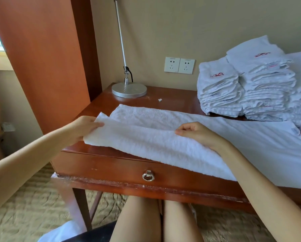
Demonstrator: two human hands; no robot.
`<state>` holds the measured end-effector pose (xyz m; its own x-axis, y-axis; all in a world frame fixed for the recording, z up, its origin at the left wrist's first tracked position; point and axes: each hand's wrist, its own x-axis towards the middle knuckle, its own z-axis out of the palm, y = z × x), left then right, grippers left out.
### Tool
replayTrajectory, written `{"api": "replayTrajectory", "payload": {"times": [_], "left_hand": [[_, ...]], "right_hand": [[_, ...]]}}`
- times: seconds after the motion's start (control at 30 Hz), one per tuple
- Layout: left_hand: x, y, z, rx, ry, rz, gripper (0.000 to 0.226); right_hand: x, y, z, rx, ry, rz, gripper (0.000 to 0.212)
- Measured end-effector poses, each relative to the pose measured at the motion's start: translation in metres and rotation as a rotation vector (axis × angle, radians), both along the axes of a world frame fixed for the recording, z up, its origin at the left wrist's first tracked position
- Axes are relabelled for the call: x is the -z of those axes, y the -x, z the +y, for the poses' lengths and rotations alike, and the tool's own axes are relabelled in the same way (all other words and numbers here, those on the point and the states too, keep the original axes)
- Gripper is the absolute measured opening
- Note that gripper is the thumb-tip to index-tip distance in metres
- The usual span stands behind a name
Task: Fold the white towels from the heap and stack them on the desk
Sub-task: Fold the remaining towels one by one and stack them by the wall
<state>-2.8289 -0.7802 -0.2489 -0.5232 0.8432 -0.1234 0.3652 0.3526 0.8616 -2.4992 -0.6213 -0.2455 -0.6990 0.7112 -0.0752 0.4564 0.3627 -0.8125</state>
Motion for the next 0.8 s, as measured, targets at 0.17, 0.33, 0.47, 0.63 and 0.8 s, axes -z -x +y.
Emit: {"api": "replayTrajectory", "payload": {"times": [0.17,0.33,0.47,0.63,0.8], "left_hand": [[0.012,-0.003,0.000,-0.051,0.087,0.607,0.014],[0.013,0.003,-0.003,-0.089,0.096,0.809,0.019],[0.017,0.000,-0.010,-0.099,0.092,0.885,0.023],[0.021,-0.001,-0.009,-0.100,0.076,0.959,0.021],[0.015,-0.013,-0.005,-0.117,-0.009,1.084,0.044]], "right_hand": [[-0.002,-0.014,0.006,-0.028,0.012,-0.129,0.027],[-0.002,-0.047,0.018,-0.023,-0.078,-0.197,0.033],[0.008,-0.068,0.028,0.084,-0.168,-0.128,0.050],[0.014,-0.076,0.032,0.090,-0.220,-0.054,0.050],[0.007,-0.111,0.040,0.162,-0.152,-0.101,0.045]]}}
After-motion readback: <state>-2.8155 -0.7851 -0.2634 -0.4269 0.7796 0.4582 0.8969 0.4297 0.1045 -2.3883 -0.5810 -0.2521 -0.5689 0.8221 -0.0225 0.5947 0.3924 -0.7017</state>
